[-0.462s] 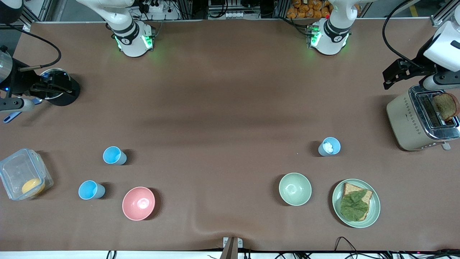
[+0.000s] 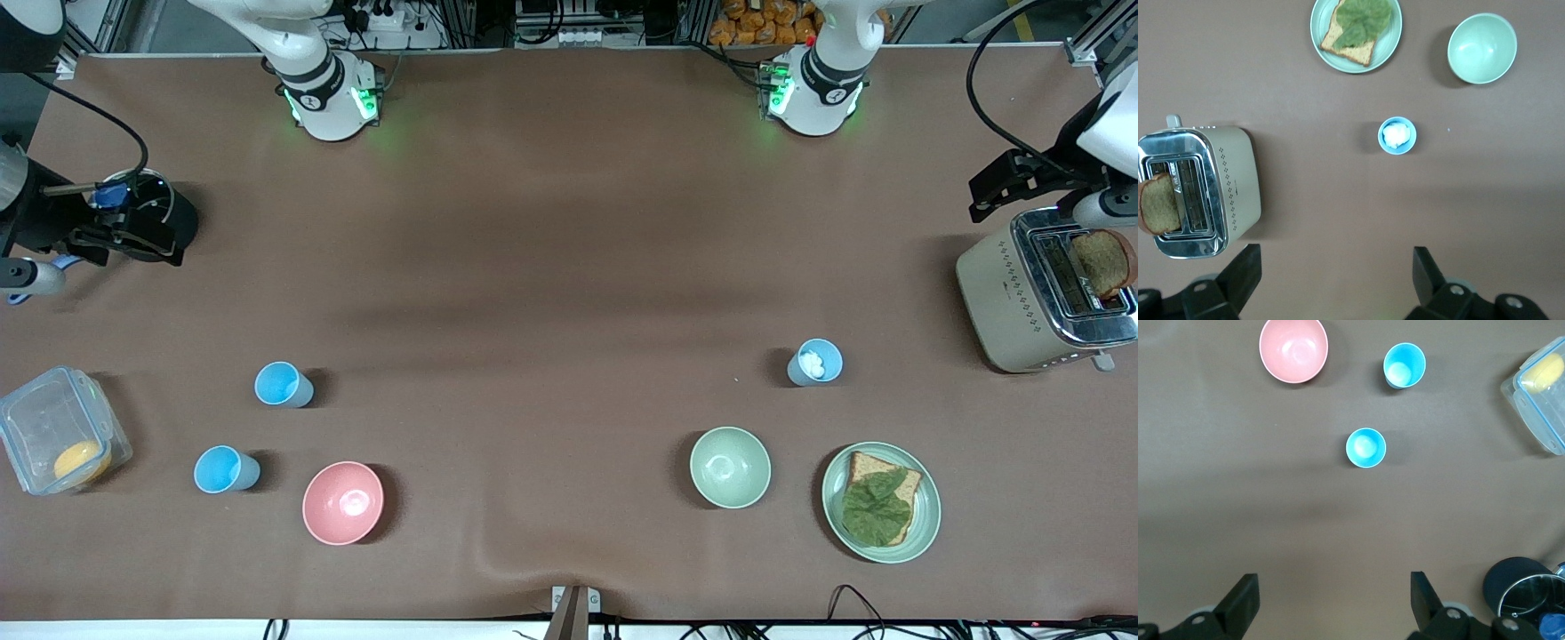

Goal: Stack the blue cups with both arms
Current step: 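Reach the right gripper and the left gripper toward two blue cups, then grasp the blue cup with the right gripper while the left gripper grasps another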

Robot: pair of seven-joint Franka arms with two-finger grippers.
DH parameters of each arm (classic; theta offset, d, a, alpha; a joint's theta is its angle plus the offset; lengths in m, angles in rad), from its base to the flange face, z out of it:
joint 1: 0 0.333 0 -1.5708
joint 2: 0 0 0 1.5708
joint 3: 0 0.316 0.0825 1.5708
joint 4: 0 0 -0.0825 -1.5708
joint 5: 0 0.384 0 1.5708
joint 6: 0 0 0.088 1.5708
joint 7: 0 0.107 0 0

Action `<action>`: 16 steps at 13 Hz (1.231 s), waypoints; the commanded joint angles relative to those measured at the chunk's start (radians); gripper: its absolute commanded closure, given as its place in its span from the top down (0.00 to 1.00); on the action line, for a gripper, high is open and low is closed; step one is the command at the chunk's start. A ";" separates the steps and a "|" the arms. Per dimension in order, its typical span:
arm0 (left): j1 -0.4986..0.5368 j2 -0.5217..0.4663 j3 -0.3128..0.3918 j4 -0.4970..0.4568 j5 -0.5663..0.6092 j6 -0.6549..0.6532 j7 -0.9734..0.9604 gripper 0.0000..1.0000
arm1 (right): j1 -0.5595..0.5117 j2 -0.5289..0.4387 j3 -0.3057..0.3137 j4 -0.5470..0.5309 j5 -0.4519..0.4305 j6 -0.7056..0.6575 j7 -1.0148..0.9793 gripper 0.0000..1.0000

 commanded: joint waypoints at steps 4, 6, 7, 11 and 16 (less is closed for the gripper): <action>-0.004 0.078 0.009 -0.125 0.010 0.143 0.005 1.00 | -0.053 0.082 -0.030 -0.074 0.015 -0.041 0.006 1.00; -0.006 0.072 0.000 -0.232 -0.001 0.263 0.004 1.00 | -0.061 0.104 -0.043 -0.169 0.014 0.124 0.006 1.00; -0.007 0.080 0.000 -0.277 -0.001 0.314 -0.001 1.00 | -0.060 0.119 -0.044 -0.232 0.012 0.225 0.006 1.00; -0.006 0.149 -0.002 -0.455 0.005 0.576 0.001 1.00 | -0.040 0.242 -0.046 -0.361 -0.057 0.543 0.018 1.00; -0.006 0.304 -0.002 -0.546 -0.001 0.848 -0.010 1.00 | -0.032 0.346 -0.046 -0.360 -0.082 0.677 0.018 1.00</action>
